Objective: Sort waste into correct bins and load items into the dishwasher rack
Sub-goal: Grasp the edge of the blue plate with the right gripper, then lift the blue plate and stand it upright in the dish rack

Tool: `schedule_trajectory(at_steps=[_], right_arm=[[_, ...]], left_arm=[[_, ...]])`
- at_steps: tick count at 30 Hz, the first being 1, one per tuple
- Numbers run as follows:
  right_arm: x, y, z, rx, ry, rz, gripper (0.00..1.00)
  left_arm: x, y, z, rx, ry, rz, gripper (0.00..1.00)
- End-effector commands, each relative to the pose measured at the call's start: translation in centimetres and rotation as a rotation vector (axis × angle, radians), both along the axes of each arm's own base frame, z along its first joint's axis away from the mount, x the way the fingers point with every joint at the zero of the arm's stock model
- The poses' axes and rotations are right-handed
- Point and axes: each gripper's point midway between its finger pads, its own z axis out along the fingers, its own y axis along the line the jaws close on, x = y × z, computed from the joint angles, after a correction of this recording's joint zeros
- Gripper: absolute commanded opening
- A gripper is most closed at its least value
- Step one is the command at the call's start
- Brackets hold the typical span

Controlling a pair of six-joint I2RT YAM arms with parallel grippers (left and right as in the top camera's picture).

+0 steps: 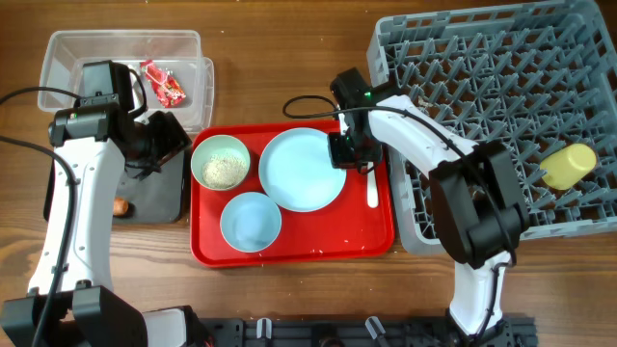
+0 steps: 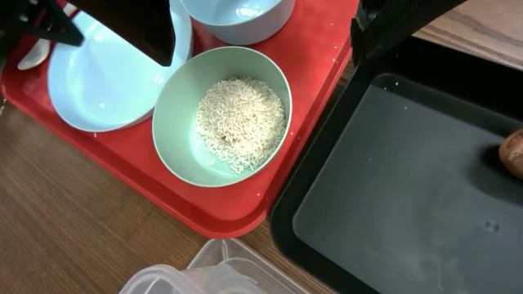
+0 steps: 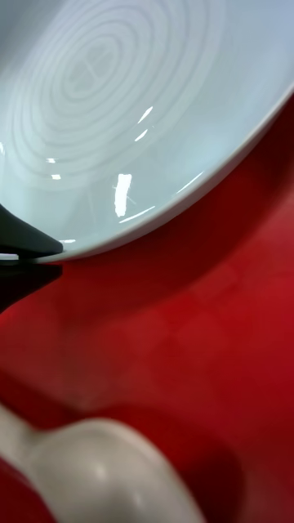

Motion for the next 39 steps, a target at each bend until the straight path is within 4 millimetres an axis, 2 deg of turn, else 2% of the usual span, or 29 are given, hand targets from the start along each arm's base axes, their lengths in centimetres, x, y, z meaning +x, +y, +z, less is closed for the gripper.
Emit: schedule_trajectory(at_steps=[1,4,6,7,8,9,10,12,15,16,20,22,23,25,28,32,34,36,39], right_arm=[[3.9,-1.6,7.8,-0.064,-0.270,-0.032,0.04],[5.8,-4.4,15.8,-0.140,-0.541,-0.100,0.04],[6.4,-7.9,22.3,-0.236,-0.755,-0.159,0.04],[6.5,-9.6,24.8,-0.285,-0.833,-0.186,0.04],[6.5,-12.1,28.0,-0.363,-0.935,-0.228,0.04],[6.5,-14.0,30.2,-0.422,-0.998,-0.261,0.04],[6.5,-15.2,31.4,-0.459,-1.033,-0.280,0.04],[6.7,-20.2,35.1,-0.624,-1.127,-0.358,0.04],[7.4,-26.5,37.2,-0.812,-1.149,-0.443,0.04],[7.6,-29.8,37.7,-0.893,-1.140,-0.483,0.04],[8.5,-36.6,38.2,-1.078,-1.097,-0.499,0.04],[8.9,-39.4,38.0,-1.161,-1.062,-0.484,0.04],[9.5,-41.7,37.3,-1.227,-1.026,-0.469,0.04],[10.4,-44.1,35.6,-1.276,-0.975,-0.457,0.04],[11.9,-47.0,30.7,-1.291,-0.870,-0.434,0.04],[12.9,-49.3,26.2,-1.308,-0.794,-0.438,0.04],[13.3,-49.6,24.9,-1.309,-0.777,-0.432,0.04],[14.2,-49.4,23.3,-1.276,-0.769,-0.395,0.04],[15.6,-47.4,20.3,-1.176,-0.739,-0.279,0.04]], left_arm=[[0.1,0.4,0.6,0.017,-0.019,0.004,0.69],[0.1,0.4,0.6,0.017,-0.019,0.004,0.69],[0.1,0.4,0.6,0.017,-0.019,0.004,0.69],[0.1,0.4,0.6,0.017,-0.019,0.004,0.69],[0.1,0.4,0.6,0.017,-0.019,0.004,0.69],[0.1,0.4,0.6,0.017,-0.019,0.004,0.69],[0.1,0.4,0.6,0.017,-0.019,0.004,0.69],[0.1,0.4,0.6,0.017,-0.019,0.004,0.69],[0.1,0.4,0.6,0.017,-0.019,0.004,0.69],[0.1,0.4,0.6,0.017,-0.019,0.004,0.69],[0.1,0.4,0.6,0.017,-0.019,0.004,0.69],[0.1,0.4,0.6,0.017,-0.019,0.004,0.69],[0.1,0.4,0.6,0.017,-0.019,0.004,0.69],[0.1,0.4,0.6,0.017,-0.019,0.004,0.69],[0.1,0.4,0.6,0.016,-0.019,0.004,0.68],[0.1,0.4,0.6,0.016,-0.019,0.004,0.68],[0.1,0.4,0.6,0.016,-0.018,0.004,0.68],[0.1,0.4,0.6,0.015,-0.018,0.008,0.68],[0.1,0.4,0.6,0.015,-0.018,0.008,0.68]])
